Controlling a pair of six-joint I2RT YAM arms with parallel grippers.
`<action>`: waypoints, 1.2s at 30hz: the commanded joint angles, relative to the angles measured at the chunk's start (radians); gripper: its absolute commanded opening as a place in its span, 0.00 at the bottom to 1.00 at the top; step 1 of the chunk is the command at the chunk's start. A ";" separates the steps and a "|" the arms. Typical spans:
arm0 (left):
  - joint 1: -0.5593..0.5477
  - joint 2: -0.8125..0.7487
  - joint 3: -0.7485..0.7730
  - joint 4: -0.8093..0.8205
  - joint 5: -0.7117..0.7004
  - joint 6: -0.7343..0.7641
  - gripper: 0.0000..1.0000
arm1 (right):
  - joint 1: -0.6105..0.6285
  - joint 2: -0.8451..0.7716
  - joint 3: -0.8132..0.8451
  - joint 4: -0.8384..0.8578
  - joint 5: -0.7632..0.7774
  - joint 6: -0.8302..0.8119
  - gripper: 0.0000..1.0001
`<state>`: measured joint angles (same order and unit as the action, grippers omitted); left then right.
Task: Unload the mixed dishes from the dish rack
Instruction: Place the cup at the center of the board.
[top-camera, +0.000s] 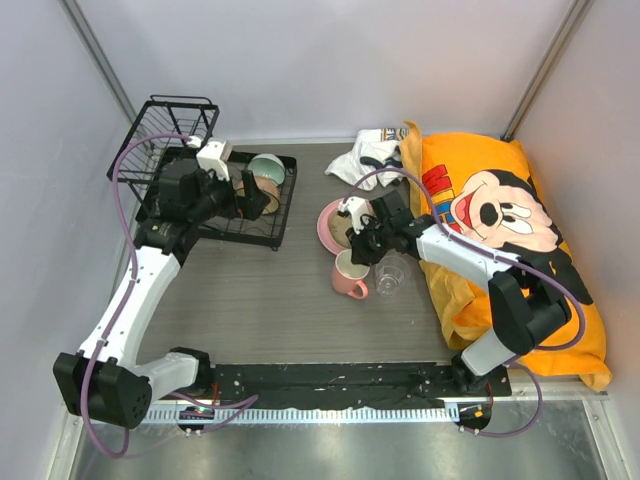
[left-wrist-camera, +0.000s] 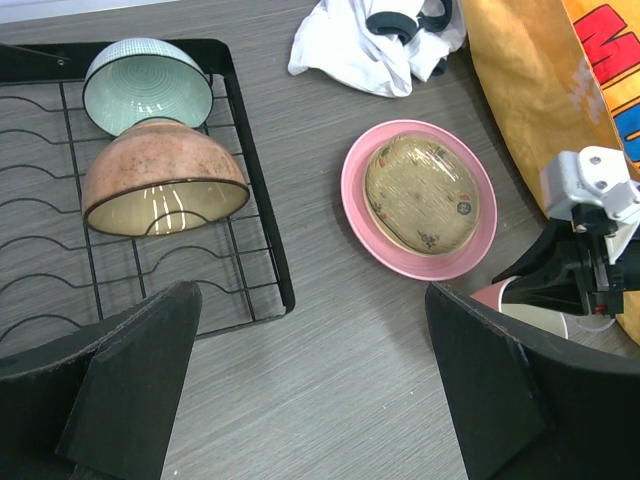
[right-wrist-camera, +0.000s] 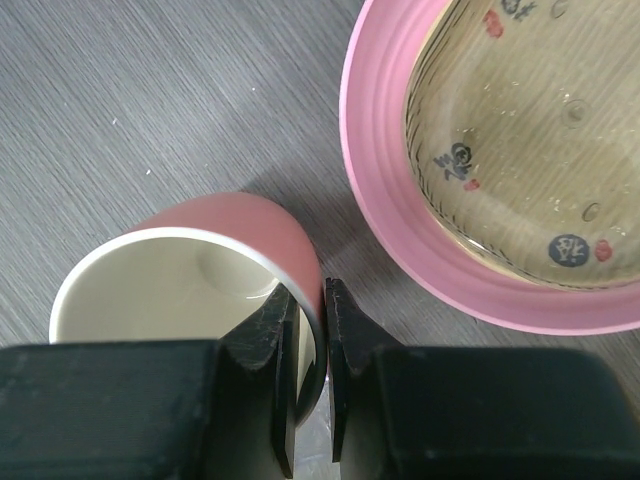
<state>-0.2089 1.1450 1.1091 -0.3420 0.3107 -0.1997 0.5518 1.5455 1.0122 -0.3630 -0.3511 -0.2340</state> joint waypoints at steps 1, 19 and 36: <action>0.003 -0.031 -0.006 0.032 0.001 0.022 1.00 | 0.011 -0.002 0.037 0.068 -0.009 -0.001 0.01; 0.005 -0.047 -0.026 0.043 0.002 0.022 1.00 | 0.016 -0.001 0.046 0.049 0.006 -0.036 0.17; 0.005 -0.051 -0.040 0.052 0.004 0.023 1.00 | 0.016 -0.015 0.051 0.039 -0.005 -0.045 0.42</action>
<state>-0.2089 1.1183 1.0725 -0.3336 0.3107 -0.1970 0.5640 1.5650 1.0229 -0.3515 -0.3542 -0.2607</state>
